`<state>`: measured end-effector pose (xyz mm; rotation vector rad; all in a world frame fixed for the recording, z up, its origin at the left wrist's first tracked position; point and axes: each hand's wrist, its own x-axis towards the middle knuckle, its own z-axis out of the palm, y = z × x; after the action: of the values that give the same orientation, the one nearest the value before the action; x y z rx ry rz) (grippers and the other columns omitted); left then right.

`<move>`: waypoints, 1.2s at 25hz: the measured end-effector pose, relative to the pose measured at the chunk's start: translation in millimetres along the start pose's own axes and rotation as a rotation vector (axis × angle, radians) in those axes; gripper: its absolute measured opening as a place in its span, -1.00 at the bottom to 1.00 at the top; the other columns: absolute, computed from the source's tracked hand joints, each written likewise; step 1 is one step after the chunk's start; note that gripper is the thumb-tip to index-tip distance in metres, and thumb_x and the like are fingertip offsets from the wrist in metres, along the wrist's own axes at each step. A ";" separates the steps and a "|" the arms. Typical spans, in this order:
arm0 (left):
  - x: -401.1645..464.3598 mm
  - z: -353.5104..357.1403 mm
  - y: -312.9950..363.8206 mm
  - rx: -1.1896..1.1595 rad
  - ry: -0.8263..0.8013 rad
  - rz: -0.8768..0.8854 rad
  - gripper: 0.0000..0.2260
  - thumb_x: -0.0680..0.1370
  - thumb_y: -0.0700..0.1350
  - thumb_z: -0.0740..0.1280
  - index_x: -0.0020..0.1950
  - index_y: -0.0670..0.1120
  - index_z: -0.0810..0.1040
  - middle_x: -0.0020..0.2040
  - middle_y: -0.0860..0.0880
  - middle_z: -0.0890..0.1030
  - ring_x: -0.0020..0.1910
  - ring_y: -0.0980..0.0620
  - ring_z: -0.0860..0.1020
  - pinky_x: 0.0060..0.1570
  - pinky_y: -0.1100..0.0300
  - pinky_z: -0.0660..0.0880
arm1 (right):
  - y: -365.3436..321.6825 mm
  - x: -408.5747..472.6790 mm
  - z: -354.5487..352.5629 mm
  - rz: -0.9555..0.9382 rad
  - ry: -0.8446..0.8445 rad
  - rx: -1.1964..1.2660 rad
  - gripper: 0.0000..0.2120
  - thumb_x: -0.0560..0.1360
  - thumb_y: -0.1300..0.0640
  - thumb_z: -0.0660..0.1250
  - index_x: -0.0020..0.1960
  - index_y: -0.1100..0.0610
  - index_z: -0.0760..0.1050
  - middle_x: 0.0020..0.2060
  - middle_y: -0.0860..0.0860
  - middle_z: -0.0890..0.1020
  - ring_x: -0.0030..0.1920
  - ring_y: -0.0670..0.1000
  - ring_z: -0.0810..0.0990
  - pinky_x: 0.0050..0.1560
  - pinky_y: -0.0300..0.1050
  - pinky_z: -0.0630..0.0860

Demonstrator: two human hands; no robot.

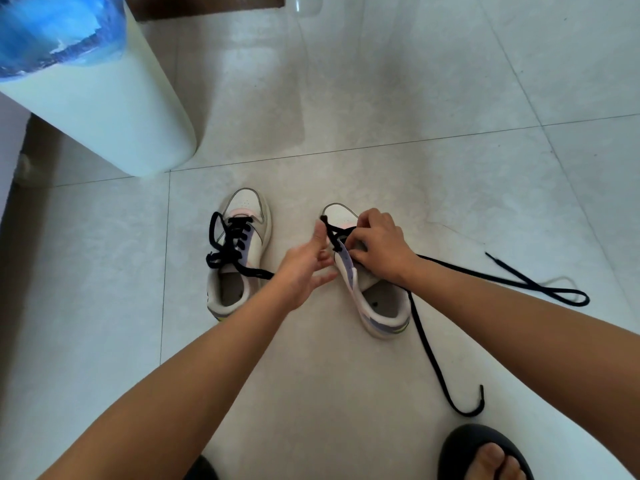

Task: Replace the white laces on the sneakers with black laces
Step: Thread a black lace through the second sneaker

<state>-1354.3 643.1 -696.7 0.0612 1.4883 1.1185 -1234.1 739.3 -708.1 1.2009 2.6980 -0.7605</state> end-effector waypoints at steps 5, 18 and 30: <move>-8.1 14.5 -27.4 -0.061 0.152 0.151 -0.74 0.50 0.06 0.34 -0.08 -0.15 0.53 -0.15 -0.03 0.56 -0.11 0.08 0.54 0.12 0.06 0.53 | -4.7 -2.0 14.7 -0.234 0.285 -0.208 -0.85 0.35 0.21 0.24 -0.29 0.25 0.55 -0.22 0.17 0.57 -0.24 0.22 0.56 -0.30 -0.05 0.41; -9.2 14.6 -48.6 0.246 0.237 0.415 -0.78 0.52 -0.21 0.34 0.15 -0.06 0.49 0.01 0.07 0.59 0.01 0.19 0.56 -0.05 0.43 0.47 | -4.8 -0.4 -1.6 0.058 -0.084 0.222 -0.71 0.55 0.30 0.12 0.10 0.22 0.59 0.18 0.07 0.38 0.23 0.07 0.26 0.22 -0.28 0.17; 1.9 13.6 -12.7 -0.340 0.213 -0.019 -0.87 0.52 -0.35 0.33 -0.13 -0.14 0.48 -0.18 -0.11 0.59 -0.22 0.03 0.58 -0.05 0.16 0.55 | -12.5 41.2 -44.0 0.037 -0.594 0.107 -0.86 0.53 0.21 0.28 -0.06 0.04 0.59 -0.37 -0.12 0.46 -0.27 -0.07 0.40 -0.29 -0.26 0.33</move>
<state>-1337.2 645.4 -703.9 -0.3163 1.4595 1.3813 -1266.3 780.9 -676.1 0.8586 2.1649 -1.0650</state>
